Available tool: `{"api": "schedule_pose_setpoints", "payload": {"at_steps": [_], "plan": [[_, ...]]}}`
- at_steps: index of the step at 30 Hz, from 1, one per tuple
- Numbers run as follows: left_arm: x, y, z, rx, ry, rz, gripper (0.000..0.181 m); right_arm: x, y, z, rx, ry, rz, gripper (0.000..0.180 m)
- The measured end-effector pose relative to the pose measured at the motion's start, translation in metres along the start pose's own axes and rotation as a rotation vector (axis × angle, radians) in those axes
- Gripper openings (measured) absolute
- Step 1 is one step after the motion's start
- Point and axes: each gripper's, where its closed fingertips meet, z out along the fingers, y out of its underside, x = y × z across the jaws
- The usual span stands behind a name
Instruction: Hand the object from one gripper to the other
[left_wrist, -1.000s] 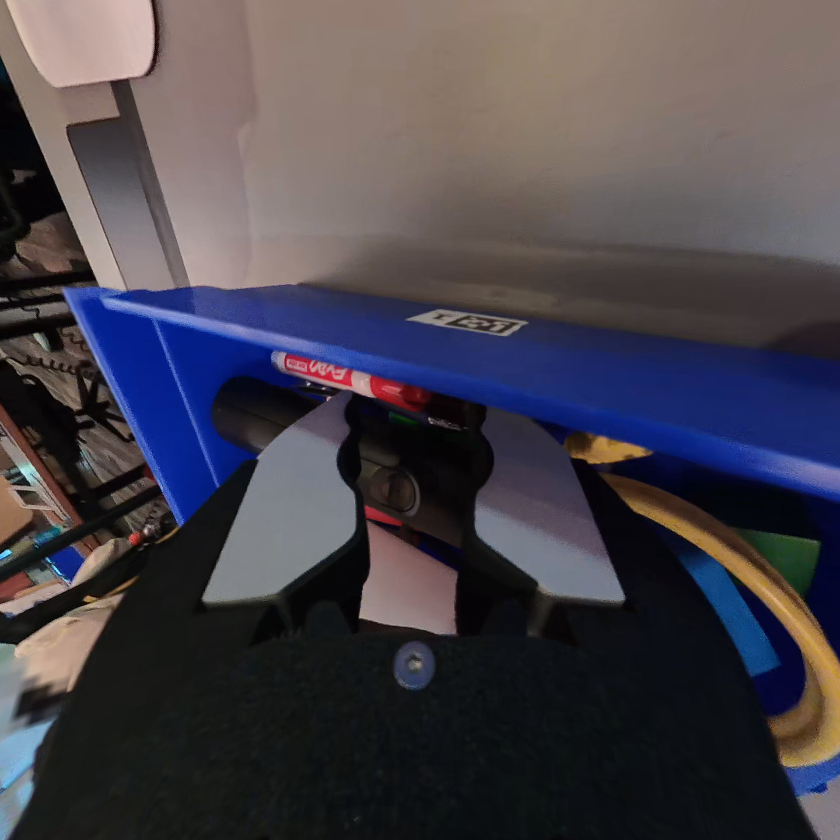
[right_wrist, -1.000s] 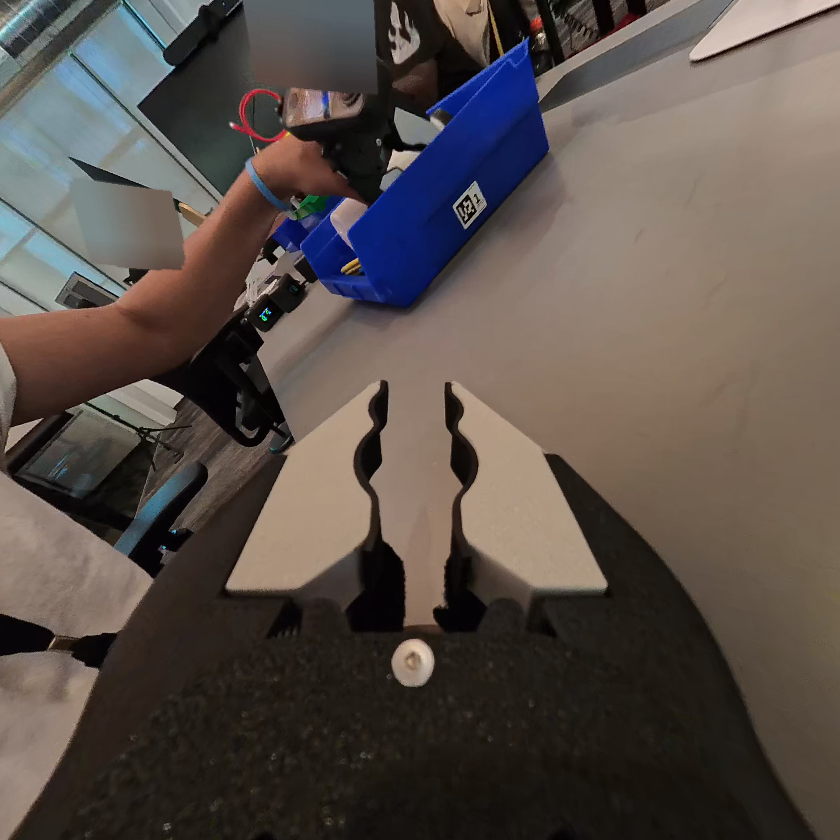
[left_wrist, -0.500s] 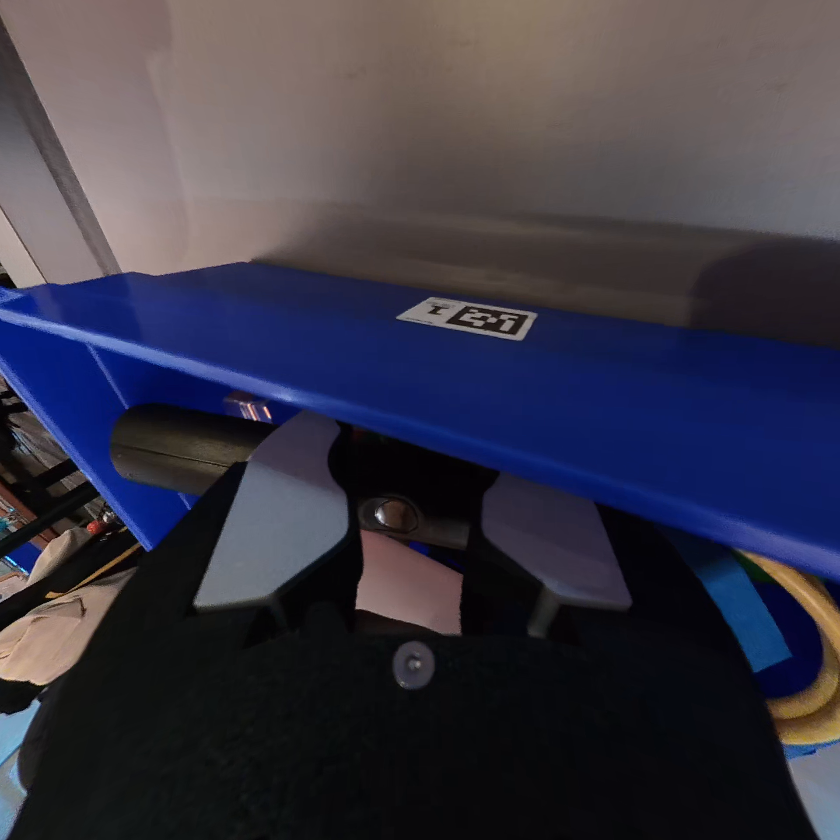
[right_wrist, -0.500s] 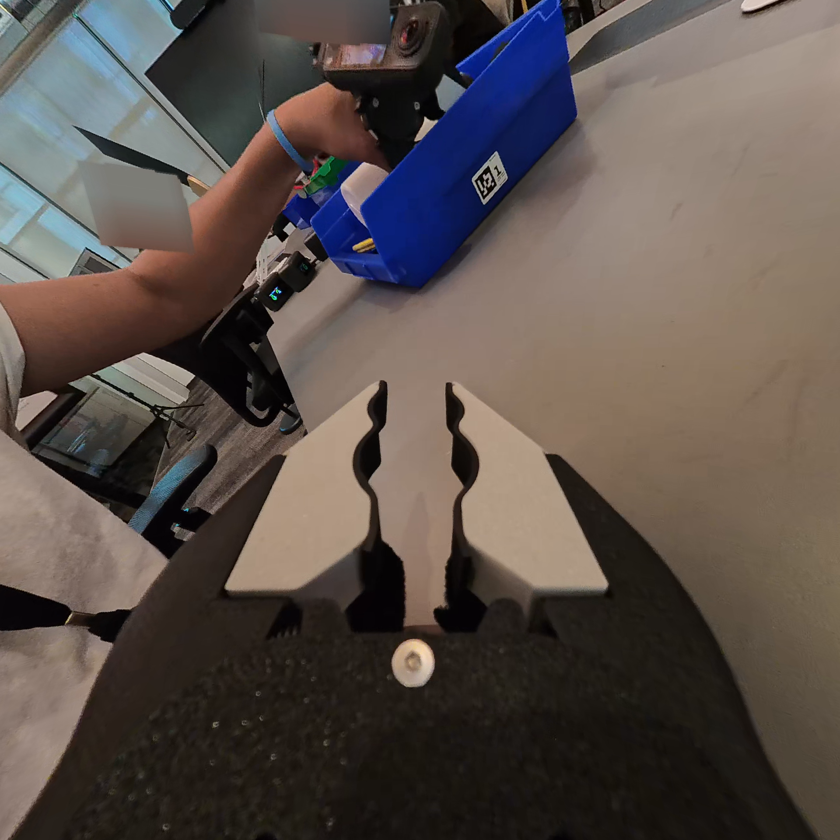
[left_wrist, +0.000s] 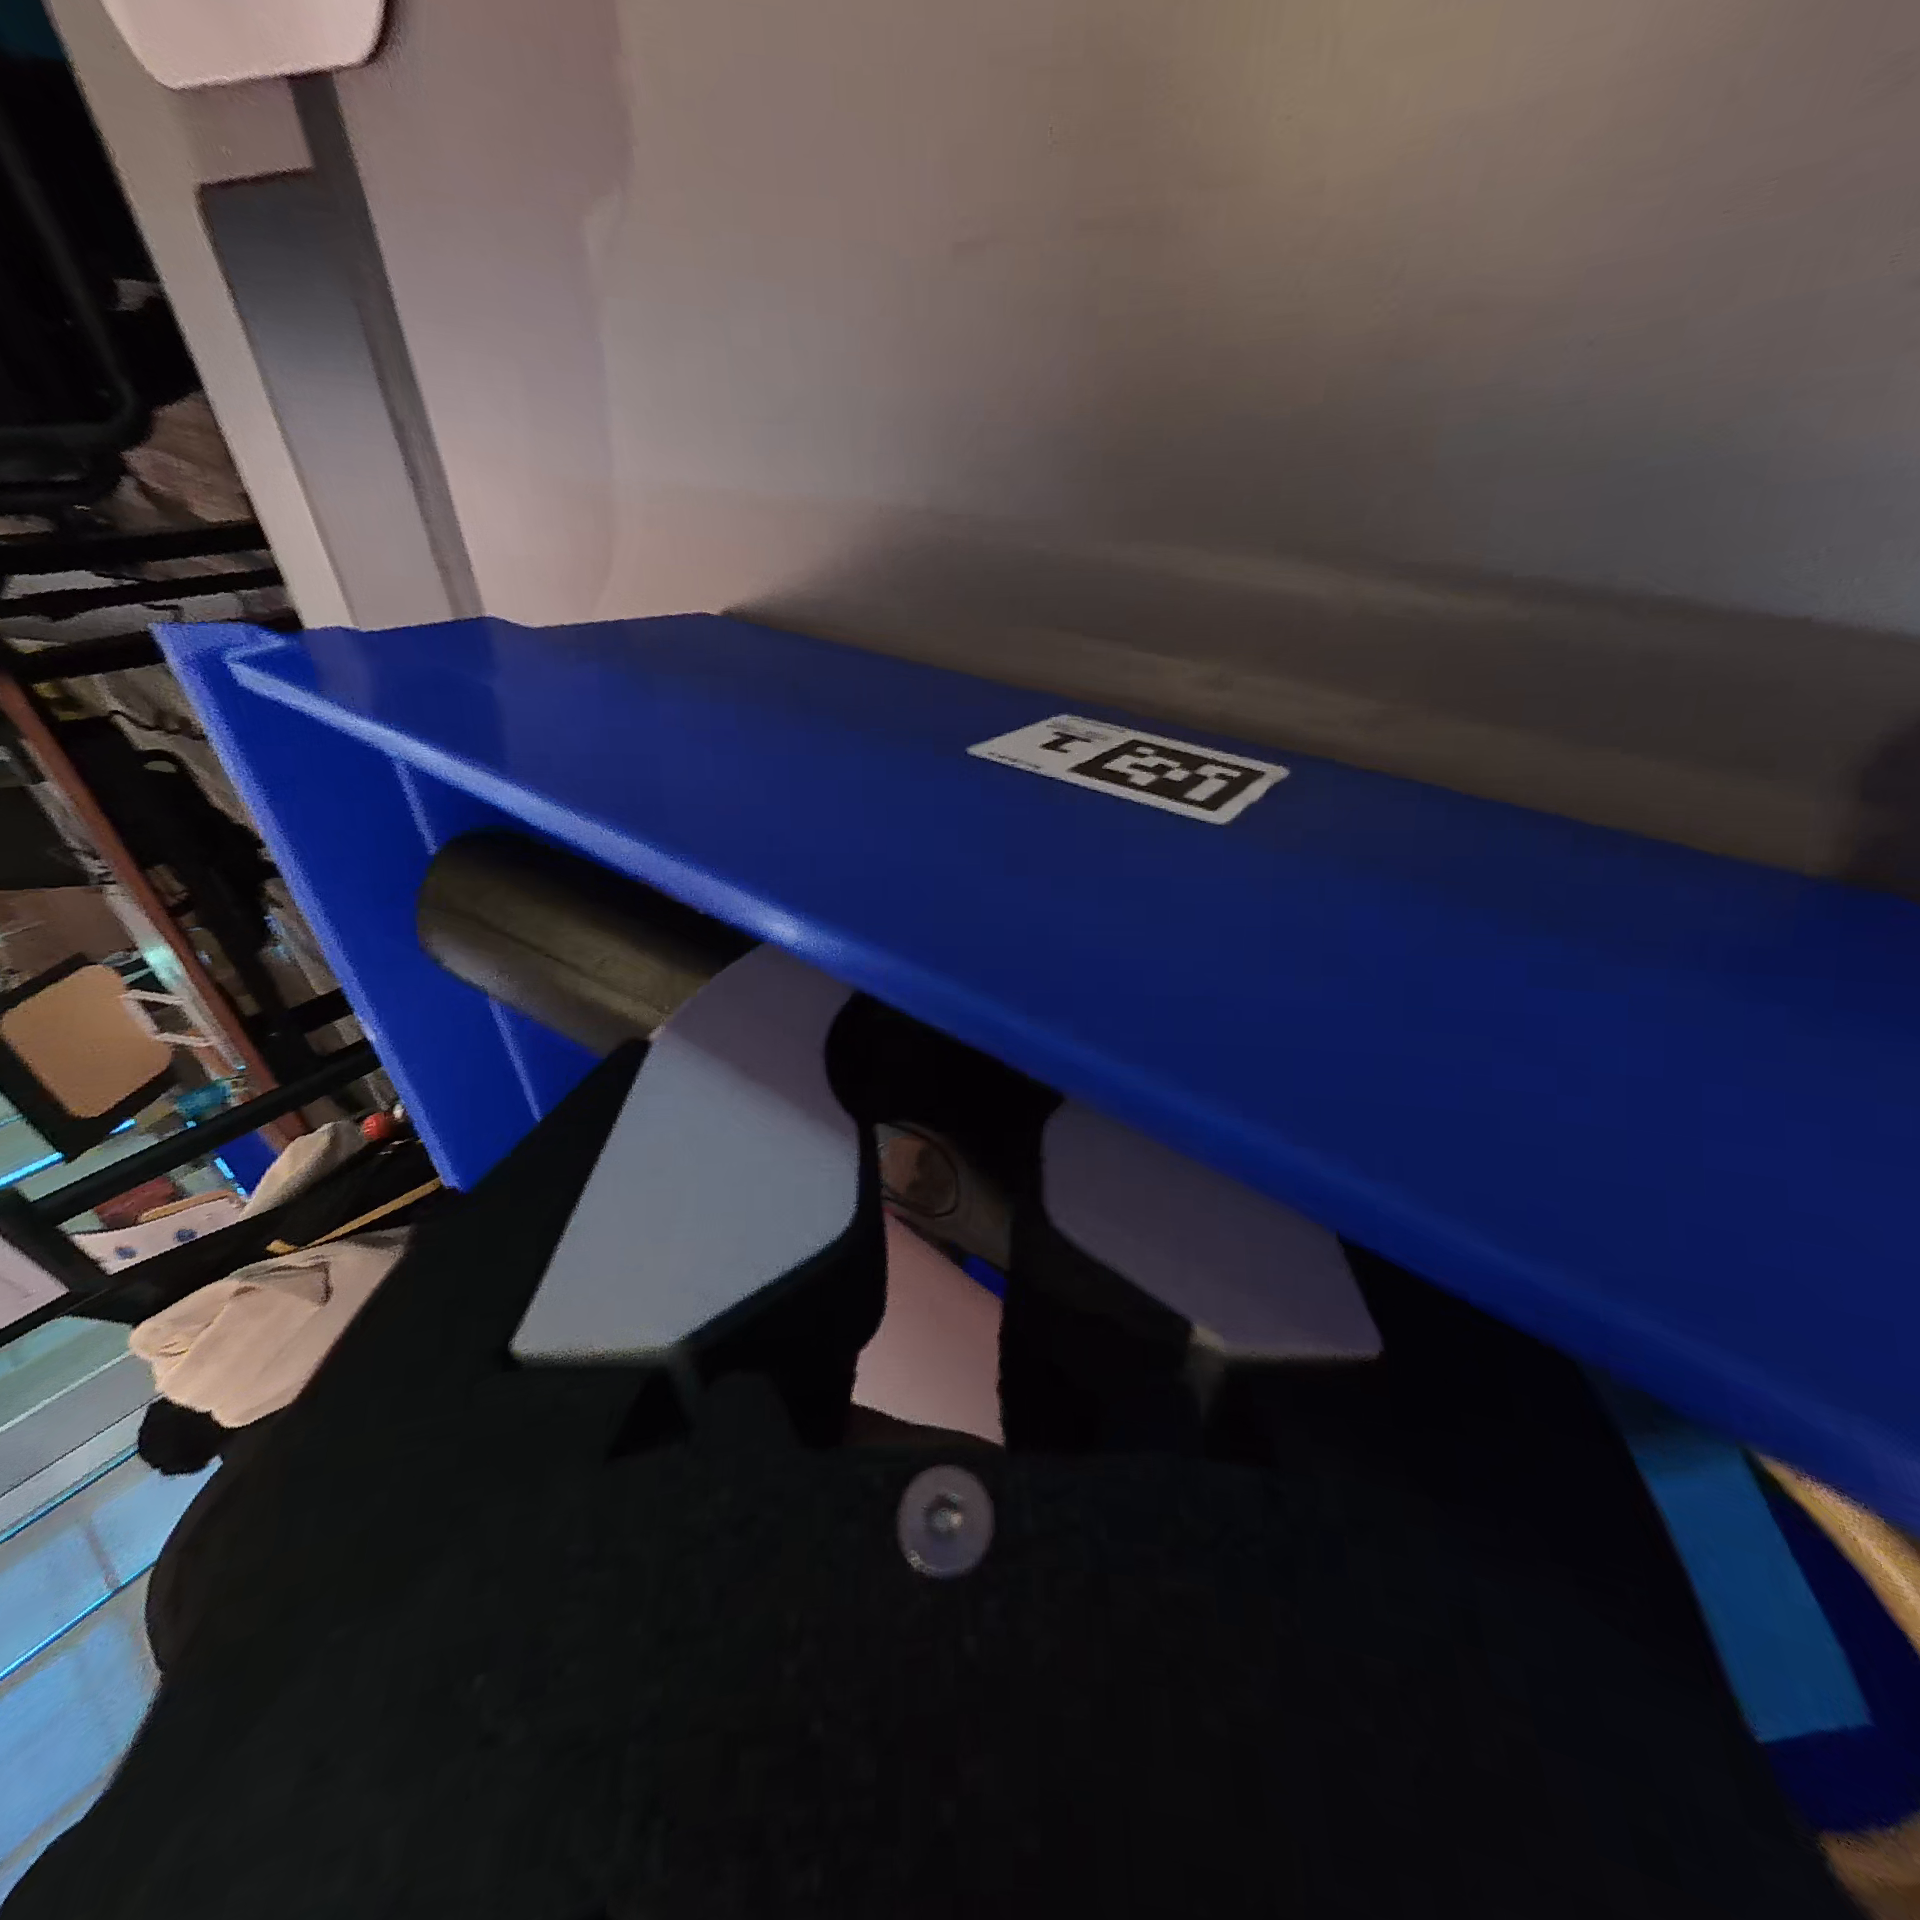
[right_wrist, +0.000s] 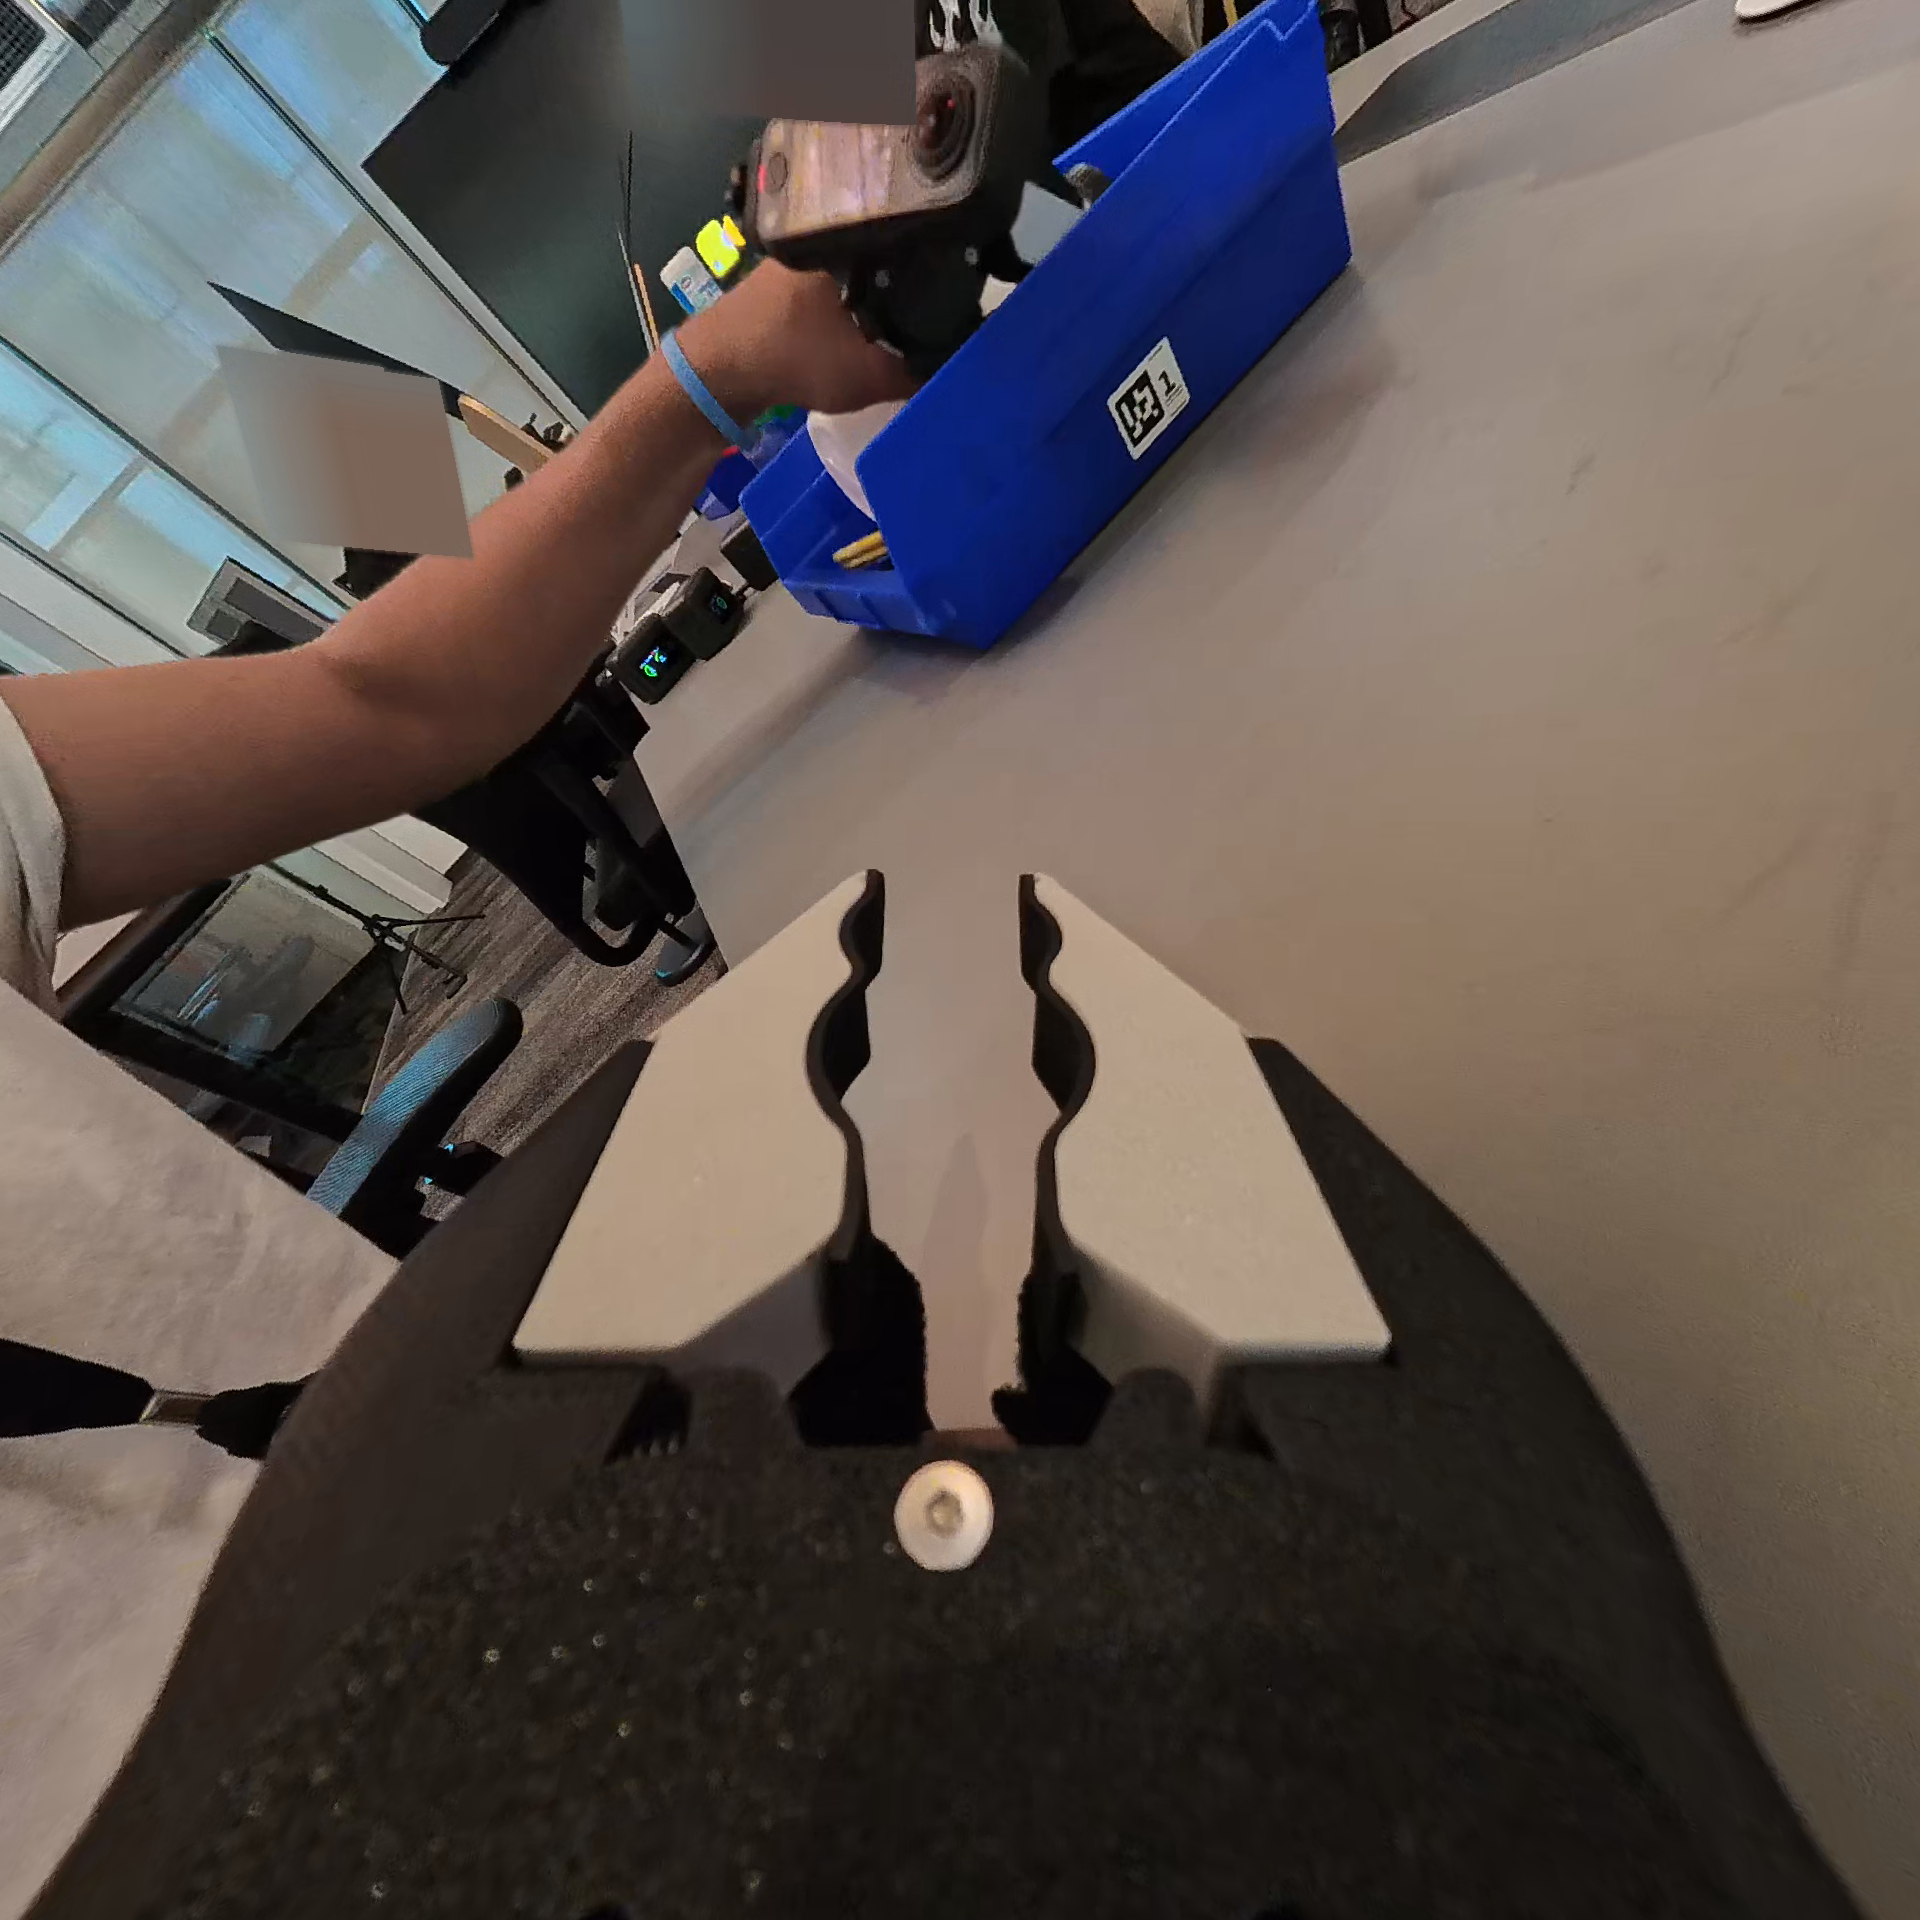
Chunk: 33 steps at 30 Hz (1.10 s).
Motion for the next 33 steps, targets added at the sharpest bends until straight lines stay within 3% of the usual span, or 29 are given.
{"api": "schedule_pose_setpoints", "payload": {"at_steps": [9,12,21,28,33], "plan": [[-0.023,0.008,-0.028,0.041,-0.288,-0.058,0.018,-0.004,-0.001,0.0,0.013,-0.006,-0.004,0.026],[-0.037,0.01,-0.053,0.079,-0.396,-0.105,0.018,-0.005,0.0,0.0,0.01,-0.001,-0.018,0.025],[-0.043,-0.004,-0.132,0.26,-0.482,-0.232,0.018,-0.007,-0.003,0.004,0.021,-0.009,-0.026,0.025],[-0.022,-0.06,-0.204,0.604,-0.48,-0.405,0.018,0.007,-0.024,0.026,0.002,-0.024,-0.115,0.025],[0.009,-0.111,-0.256,0.923,-0.444,-0.572,0.018,-0.008,-0.078,0.056,0.064,-0.278,0.065,0.025]]}}
